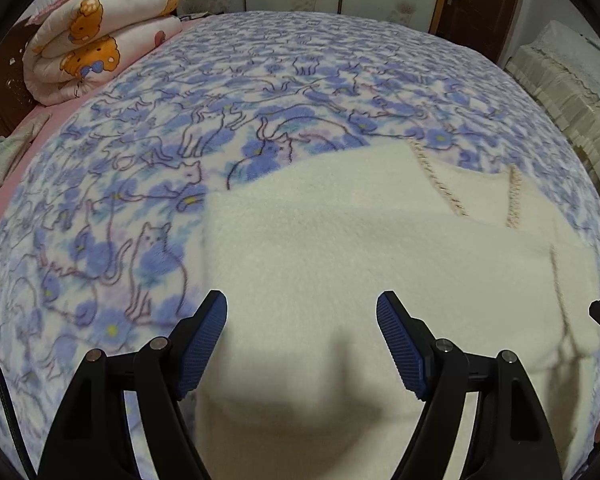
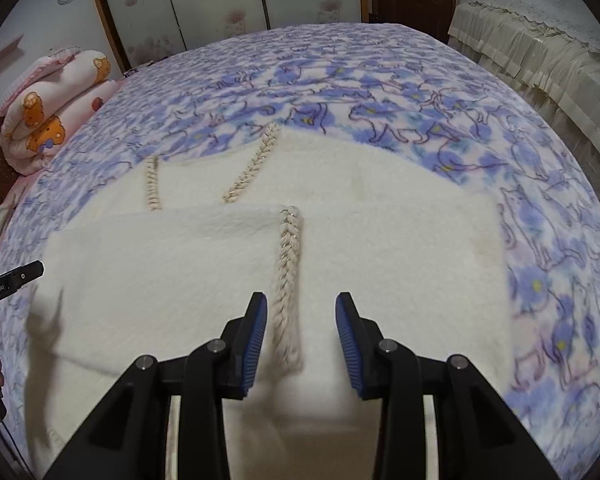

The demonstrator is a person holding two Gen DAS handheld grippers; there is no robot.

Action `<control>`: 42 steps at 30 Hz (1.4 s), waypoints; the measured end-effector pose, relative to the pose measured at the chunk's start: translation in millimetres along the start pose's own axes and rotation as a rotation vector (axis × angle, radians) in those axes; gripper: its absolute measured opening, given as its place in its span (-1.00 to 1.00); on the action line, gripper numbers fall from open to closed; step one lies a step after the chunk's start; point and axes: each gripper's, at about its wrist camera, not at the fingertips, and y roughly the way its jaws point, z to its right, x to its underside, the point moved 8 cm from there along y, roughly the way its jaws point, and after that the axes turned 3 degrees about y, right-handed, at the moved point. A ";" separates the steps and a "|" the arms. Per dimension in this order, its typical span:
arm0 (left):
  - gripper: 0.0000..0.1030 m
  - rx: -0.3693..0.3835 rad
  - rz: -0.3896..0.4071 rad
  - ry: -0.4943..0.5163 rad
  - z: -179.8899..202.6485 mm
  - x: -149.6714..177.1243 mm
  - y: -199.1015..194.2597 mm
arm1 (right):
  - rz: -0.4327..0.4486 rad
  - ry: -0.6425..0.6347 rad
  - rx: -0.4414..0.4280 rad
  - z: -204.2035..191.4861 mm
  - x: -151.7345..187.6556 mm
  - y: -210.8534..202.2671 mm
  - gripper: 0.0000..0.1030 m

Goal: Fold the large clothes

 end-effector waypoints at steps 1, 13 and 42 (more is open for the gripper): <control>0.48 0.005 0.007 0.005 0.6 3.8 -12.2 | 0.009 0.004 -0.004 0.0 2.0 -12.8 -0.30; 0.49 0.027 0.091 0.016 -4.4 78.7 -159.6 | 0.148 -0.029 0.002 -6.1 42.7 -165.6 -0.26; 0.49 -0.023 0.019 -0.071 -34.7 312.7 -140.4 | 0.001 0.012 0.056 25.4 216.6 -171.3 -0.14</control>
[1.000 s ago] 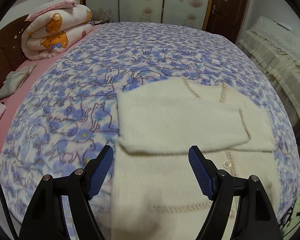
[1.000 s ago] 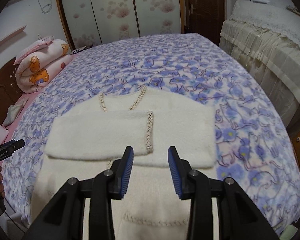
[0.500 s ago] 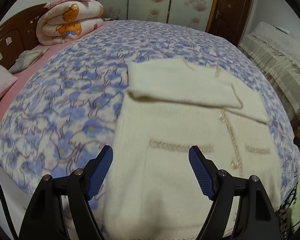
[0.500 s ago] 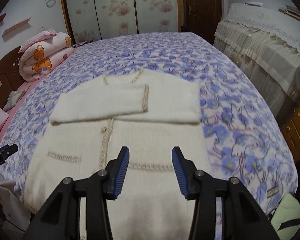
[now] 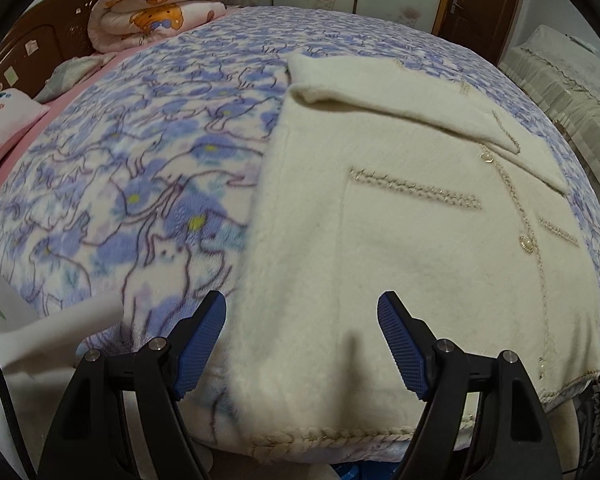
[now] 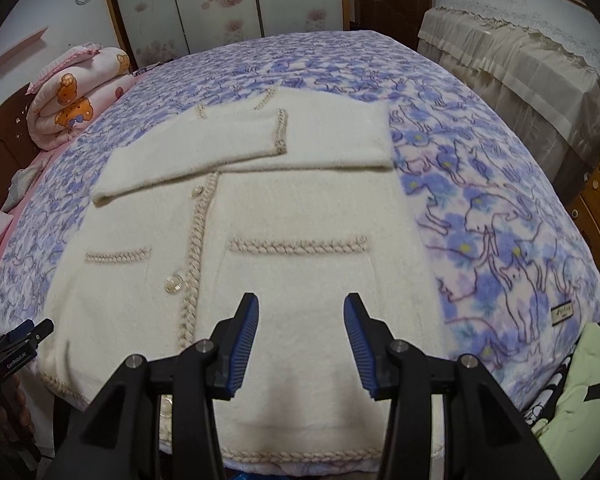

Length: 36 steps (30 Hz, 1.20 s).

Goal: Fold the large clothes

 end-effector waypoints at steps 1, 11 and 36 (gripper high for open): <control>0.49 -0.003 -0.004 -0.005 -3.2 1.9 1.8 | -0.013 0.010 0.002 4.5 2.9 2.3 -0.13; 0.49 0.013 -0.070 0.016 -6.7 20.5 18.8 | -0.116 0.003 -0.013 36.2 8.6 12.5 -0.13; 0.79 0.124 -0.198 -0.049 -8.8 26.9 54.3 | -0.386 0.007 -0.084 117.2 63.4 49.6 -0.13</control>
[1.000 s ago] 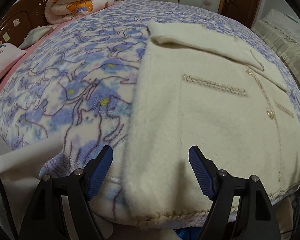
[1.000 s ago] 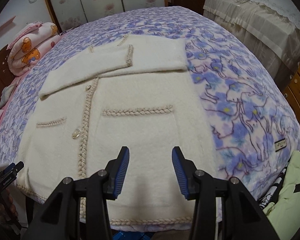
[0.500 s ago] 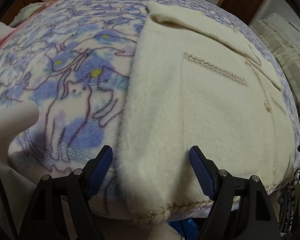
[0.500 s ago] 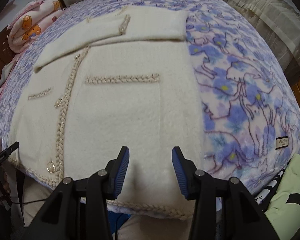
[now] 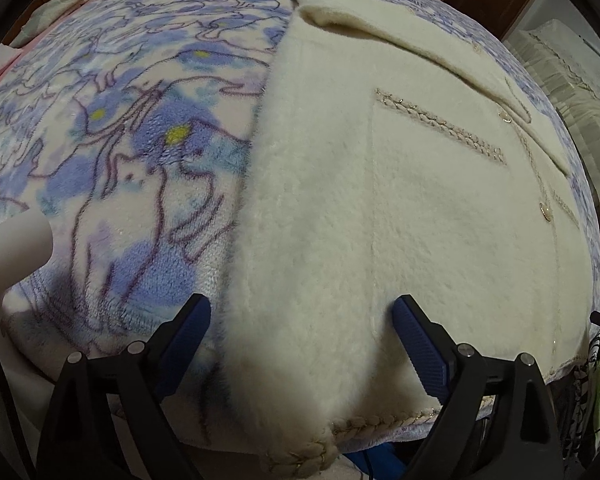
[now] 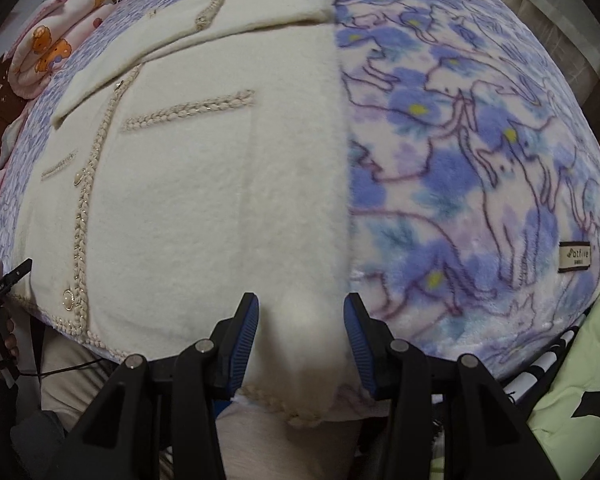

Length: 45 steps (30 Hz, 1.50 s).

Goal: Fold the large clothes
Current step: 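Grasp the hem with both grippers and lift it toward the collar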

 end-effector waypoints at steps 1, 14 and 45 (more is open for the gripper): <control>0.81 0.001 -0.003 0.003 0.7 0.0 0.7 | -0.008 0.012 -0.013 3.3 1.2 1.1 -0.14; 0.99 0.039 -0.060 0.032 20.9 -4.2 23.8 | -0.075 0.084 -0.195 16.6 19.2 34.1 -0.12; -0.73 0.405 -0.090 -0.098 72.5 -38.4 -22.1 | 0.003 -0.082 -0.377 -54.3 0.2 -12.5 -0.79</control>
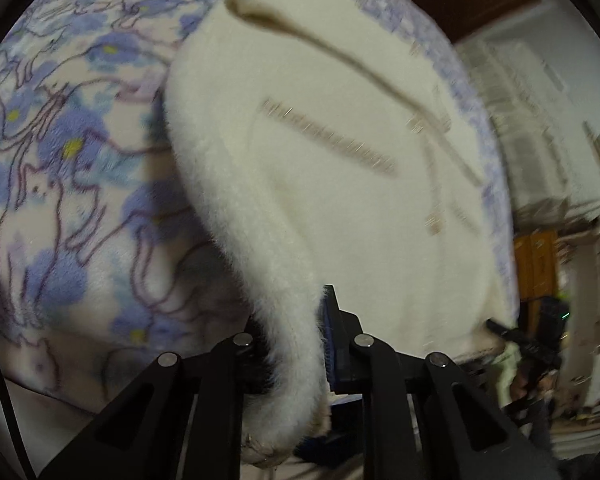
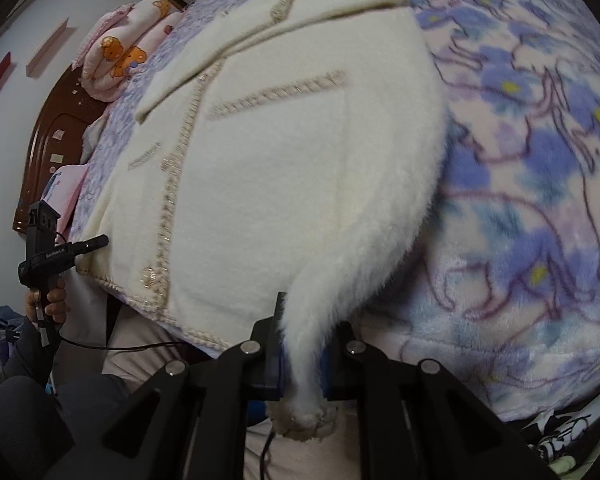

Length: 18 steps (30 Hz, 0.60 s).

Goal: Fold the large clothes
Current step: 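Grasp the hem with both grippers and lift it toward the collar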

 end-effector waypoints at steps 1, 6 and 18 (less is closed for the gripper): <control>-0.74 0.046 0.034 -0.017 9.1 -8.6 -8.7 | 0.019 -0.007 -0.022 -6.5 -7.5 -8.1 -0.80; -0.75 0.189 0.183 -0.051 53.6 -64.2 -44.0 | 0.187 -0.011 -0.153 -41.0 -65.9 -61.0 -0.80; -0.46 0.016 0.336 -0.175 11.1 -251.6 -42.0 | 0.422 0.306 -0.121 9.7 -267.3 -70.4 -0.62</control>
